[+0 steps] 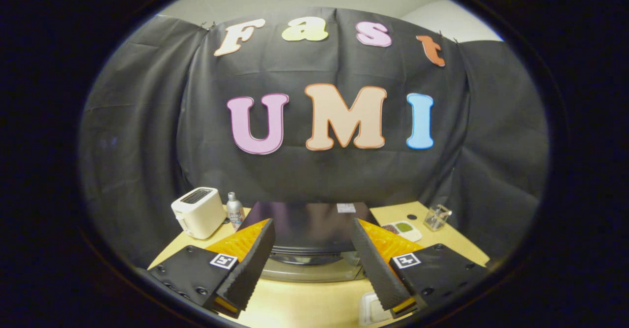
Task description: Open the toaster oven, put the food inside, and close the toaster oven door.
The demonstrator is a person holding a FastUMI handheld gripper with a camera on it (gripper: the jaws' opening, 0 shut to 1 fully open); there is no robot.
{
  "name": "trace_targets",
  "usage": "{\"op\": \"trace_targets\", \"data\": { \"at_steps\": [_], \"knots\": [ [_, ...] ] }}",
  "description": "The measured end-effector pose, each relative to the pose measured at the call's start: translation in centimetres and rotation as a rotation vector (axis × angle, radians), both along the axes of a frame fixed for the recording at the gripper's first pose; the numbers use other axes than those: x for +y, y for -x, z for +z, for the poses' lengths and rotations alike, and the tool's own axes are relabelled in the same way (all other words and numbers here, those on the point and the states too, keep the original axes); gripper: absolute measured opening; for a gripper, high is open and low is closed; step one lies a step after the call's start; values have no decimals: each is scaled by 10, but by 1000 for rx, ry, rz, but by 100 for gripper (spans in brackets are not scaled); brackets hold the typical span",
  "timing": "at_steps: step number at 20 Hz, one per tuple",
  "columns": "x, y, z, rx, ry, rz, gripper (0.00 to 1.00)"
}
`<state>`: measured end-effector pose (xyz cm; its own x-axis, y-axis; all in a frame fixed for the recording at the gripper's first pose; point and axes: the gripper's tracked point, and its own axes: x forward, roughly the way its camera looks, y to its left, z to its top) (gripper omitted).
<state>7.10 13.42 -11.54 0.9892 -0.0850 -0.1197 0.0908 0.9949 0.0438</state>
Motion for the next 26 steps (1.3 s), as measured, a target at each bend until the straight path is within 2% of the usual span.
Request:
{"op": "trace_targets", "data": {
  "at_steps": [4, 11, 19, 21, 26],
  "knots": [
    [6, -6, -54, 39, -50, -32, 98],
    [19, -24, -109, 71, -119, -39, 98],
    [14, -55, -95, -20, -126, -51, 98],
    [13, -65, -107, 6, -100, -44, 97],
    [9, -70, -107, -36, -38, -41, 96]
  ]
}}
